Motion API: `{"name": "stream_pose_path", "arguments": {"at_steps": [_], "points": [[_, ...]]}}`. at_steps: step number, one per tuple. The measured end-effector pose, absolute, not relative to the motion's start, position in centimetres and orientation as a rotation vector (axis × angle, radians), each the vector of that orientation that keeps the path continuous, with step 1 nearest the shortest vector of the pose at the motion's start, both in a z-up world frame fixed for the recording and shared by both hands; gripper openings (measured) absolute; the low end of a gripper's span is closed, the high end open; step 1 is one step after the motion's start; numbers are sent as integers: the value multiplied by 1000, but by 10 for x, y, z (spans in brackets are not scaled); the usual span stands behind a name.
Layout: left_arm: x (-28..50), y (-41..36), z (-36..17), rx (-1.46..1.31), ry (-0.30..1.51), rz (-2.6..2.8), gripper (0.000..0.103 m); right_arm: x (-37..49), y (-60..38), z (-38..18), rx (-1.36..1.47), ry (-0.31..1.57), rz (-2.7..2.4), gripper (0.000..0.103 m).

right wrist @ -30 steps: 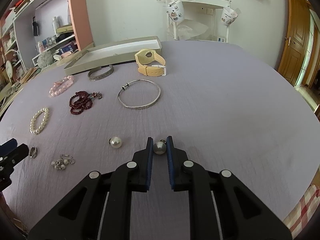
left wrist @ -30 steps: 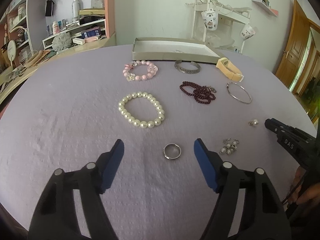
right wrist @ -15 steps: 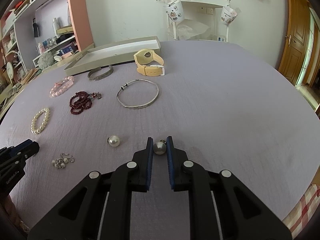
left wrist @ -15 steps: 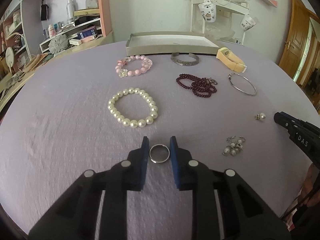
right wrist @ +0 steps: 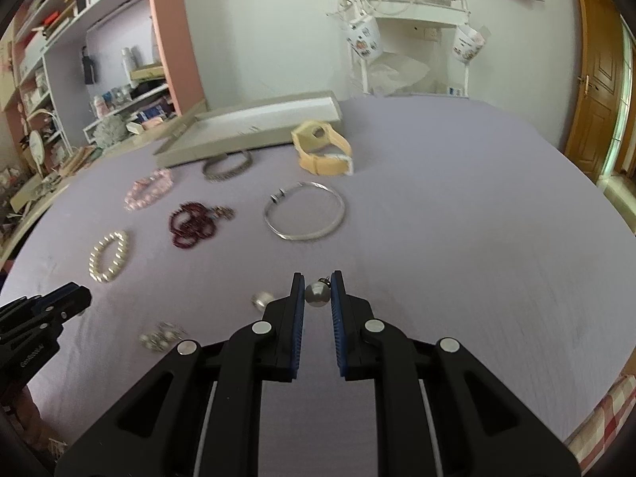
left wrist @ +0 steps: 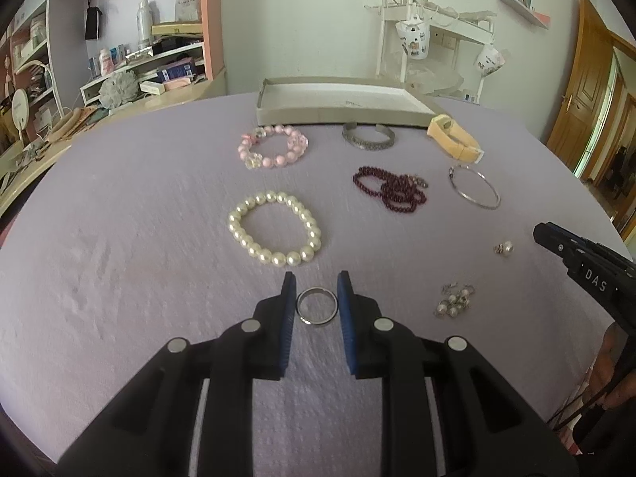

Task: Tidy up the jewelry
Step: 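Carry the ring and earring into the white tray while both tools open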

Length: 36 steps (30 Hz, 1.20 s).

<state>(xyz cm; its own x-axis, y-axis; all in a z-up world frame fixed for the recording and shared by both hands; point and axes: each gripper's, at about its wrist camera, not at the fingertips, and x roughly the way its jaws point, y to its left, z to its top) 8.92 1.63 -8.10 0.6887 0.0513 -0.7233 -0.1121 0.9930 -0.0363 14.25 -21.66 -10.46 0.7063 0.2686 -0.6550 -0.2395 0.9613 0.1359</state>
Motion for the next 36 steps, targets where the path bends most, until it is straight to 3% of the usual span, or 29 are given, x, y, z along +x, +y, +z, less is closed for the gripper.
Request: {"name": "stream_pose_path", "arguments": {"at_steps": [11,20,29,36], "points": [[123,32,-27,-81,695,99,21,172,-195,-62,27,633,344,14],[199,51,12,-78,645,104,21,235,-179,-38,45,599,341,14],[289,62,15,-102,664,86,21,328,-154,-35,38,638,344,14],[366,67,-18,-97,733,77,21,387,-131,-61,24,735,351,14]]}}
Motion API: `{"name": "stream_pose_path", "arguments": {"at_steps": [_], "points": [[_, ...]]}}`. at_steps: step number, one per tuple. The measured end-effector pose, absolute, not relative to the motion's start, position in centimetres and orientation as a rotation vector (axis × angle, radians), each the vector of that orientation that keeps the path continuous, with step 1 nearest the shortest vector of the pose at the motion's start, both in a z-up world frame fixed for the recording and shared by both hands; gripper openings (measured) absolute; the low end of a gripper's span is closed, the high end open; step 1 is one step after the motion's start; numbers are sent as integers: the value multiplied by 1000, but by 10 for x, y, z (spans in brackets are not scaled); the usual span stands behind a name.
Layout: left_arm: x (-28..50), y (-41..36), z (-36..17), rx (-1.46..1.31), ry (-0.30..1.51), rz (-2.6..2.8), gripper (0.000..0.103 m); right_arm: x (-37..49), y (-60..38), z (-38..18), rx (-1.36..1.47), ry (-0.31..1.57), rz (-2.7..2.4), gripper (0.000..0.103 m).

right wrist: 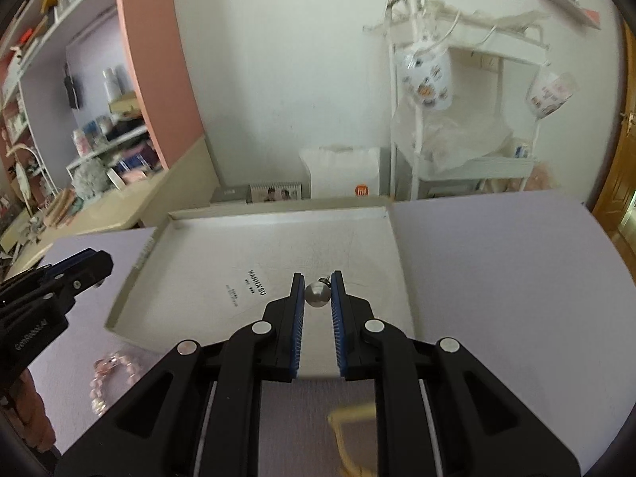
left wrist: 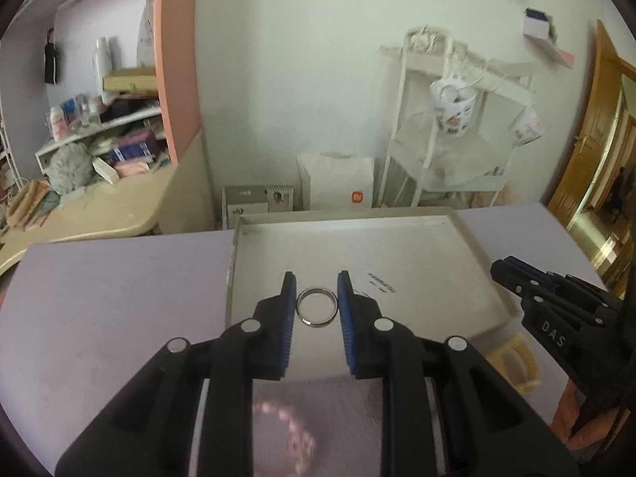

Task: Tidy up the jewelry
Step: 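Carry the ring and earring into the white tray while both tools open, then withdraw both open tools from the tray back over the jewelry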

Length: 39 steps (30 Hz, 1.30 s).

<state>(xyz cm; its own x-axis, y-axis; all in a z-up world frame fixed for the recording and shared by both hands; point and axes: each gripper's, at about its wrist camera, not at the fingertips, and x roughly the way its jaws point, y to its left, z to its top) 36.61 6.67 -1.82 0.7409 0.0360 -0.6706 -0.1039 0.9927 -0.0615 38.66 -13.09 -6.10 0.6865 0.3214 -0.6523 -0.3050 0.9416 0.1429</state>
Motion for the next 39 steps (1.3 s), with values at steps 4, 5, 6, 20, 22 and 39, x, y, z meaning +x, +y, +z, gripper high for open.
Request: {"name": "stream_pose_path", "arguments": {"at_steps": [4,5,6,20,22,39], "points": [[394,74,-37,-107,771,87,21,410,-120,-74,17,785,349,14],[400,75,-40,-110,777,88,21,414,-118,-76,13,788,347,14],[404,76,-43,-113,780,88,21,416,-116,-77,11,788,346,14],[423,82,-58,-117,800,100,32,413,-126,-72,59,765,349,39],[422,81,-56,-107,790,98,40,408,-129,-70,67,759,350,39],[311,67,-9,-75,680,154,46,306,-151,-40,59,665,410,45]]}}
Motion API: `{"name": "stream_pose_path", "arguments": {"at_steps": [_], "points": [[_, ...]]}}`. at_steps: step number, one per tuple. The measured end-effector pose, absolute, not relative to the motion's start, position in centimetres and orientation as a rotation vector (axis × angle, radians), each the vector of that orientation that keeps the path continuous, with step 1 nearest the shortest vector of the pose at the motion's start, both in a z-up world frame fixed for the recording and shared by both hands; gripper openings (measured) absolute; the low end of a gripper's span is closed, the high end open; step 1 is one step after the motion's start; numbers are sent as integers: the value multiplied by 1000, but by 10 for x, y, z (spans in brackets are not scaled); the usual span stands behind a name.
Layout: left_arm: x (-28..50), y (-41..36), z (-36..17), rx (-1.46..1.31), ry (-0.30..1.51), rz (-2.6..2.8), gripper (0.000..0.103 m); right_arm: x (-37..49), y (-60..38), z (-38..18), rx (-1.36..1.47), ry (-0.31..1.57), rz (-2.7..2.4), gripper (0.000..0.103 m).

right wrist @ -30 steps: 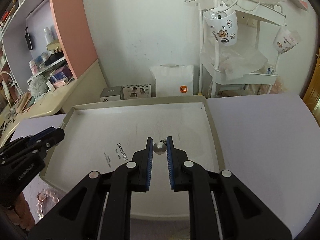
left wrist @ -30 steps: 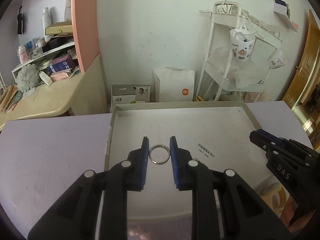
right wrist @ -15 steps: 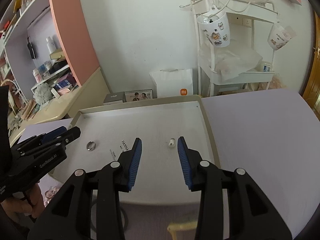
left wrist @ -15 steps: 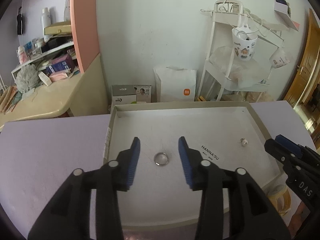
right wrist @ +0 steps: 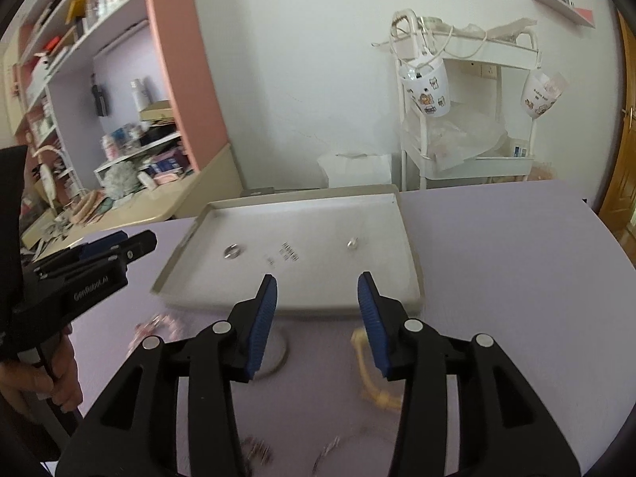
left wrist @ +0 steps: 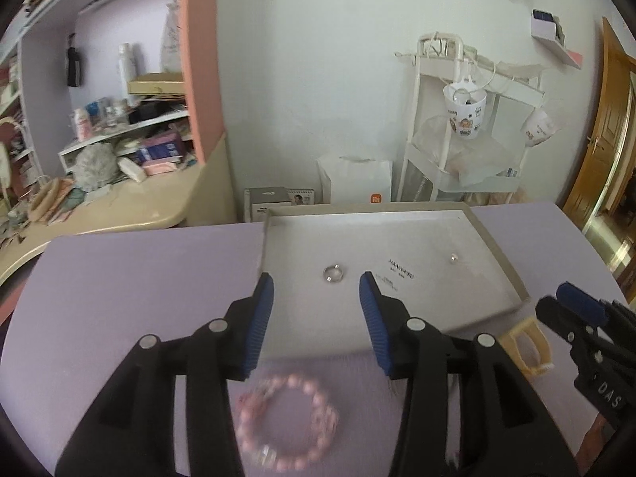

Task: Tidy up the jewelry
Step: 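Withdraw both open tools from the tray back over the jewelry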

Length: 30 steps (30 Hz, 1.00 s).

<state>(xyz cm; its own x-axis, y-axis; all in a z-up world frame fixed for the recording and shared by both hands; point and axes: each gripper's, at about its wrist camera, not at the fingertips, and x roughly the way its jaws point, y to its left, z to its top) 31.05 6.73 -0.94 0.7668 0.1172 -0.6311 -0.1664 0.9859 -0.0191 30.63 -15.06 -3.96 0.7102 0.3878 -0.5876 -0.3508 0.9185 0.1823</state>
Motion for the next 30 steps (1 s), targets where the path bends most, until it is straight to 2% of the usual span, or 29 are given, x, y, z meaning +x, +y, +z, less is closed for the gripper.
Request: {"name": "stream_pose_path", "arguments": {"at_steps": [8,15,30], "points": [[211,54,13,-64,618,218,52,224,-169,-33,48,622,467,53],[140,37,3,-55,627,257,56,170,-186,-54,35,654,495,57],[109,36,-30,-45,693,324,64,143,-204,-100,56,738,473,58]]}}
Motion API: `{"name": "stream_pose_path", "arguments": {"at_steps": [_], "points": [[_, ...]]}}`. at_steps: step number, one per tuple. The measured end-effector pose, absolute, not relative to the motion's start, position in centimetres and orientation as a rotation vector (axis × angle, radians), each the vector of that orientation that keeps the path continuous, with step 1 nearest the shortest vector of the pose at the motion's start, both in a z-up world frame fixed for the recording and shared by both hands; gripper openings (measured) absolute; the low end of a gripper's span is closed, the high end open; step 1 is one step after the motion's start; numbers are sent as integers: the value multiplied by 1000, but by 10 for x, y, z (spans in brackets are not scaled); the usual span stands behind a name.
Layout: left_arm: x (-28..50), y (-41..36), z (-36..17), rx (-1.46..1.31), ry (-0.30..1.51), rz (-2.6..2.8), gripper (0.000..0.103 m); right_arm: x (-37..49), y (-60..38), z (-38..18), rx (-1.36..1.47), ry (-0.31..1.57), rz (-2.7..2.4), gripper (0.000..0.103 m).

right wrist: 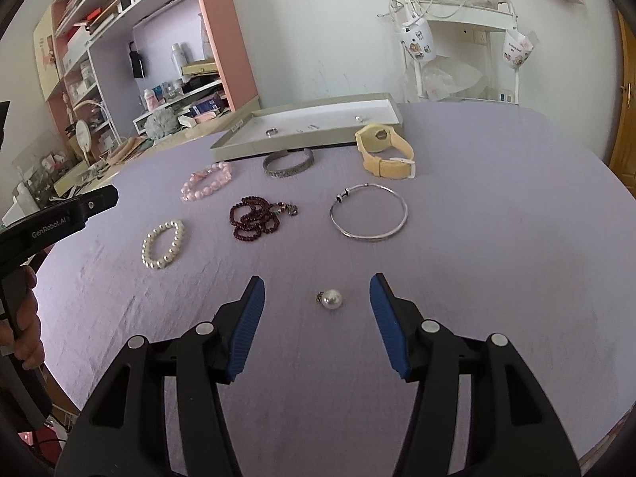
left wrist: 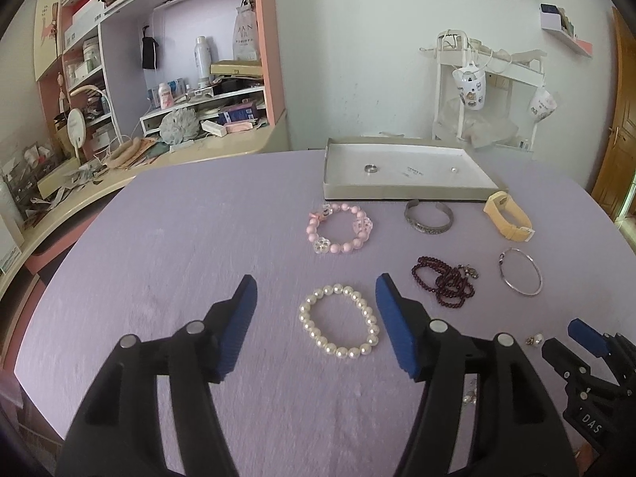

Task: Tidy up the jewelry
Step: 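Withdraw both open tools from the tray back over the jewelry, then grasp the second pearl earring with the right tool while the left tool grasps the silver earring cluster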

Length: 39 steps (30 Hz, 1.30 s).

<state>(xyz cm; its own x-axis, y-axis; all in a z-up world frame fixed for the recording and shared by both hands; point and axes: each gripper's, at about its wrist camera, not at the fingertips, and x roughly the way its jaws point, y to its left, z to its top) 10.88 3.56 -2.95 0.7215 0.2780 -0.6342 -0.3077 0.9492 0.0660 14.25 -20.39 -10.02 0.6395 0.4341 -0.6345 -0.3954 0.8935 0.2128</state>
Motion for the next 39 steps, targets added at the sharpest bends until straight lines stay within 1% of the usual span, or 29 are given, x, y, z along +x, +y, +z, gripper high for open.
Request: {"name": "stream_pose_path", "arguments": {"at_steps": [4,11,15,18,21,22,23,24,26,33,39], "points": [[110,38,-35,-54,700,322,67,142,-204,-104,47,746,466,61],[111,50,-49,-78,718,330,68,150,-196,-117,9,800,438,61],[112,57,-54,-93,724,335,68,157,-190,-120,-21,826,414,53],[112,59,-57,-94,733,332,68,157,-184,-120,-63,837,400,53],[112,58,-61,-96,741,324,68,159,-181,-119,-68,843,394,45],[112,58,-62,-98,744,321,68,161,-179,-119,-78,842,384,39],[112,57,-63,-97,748,319,68,163,-178,-120,-93,840,374,35],[112,57,-64,-98,752,315,68,162,-177,-119,-106,837,375,26],[110,54,-65,-100,755,304,68,159,-180,-120,-95,832,382,17],[102,28,-71,-91,761,230,68,143,-191,-121,-86,805,391,16],[97,-8,-81,-71,776,134,68,121,-205,-126,-82,732,394,16]]}}
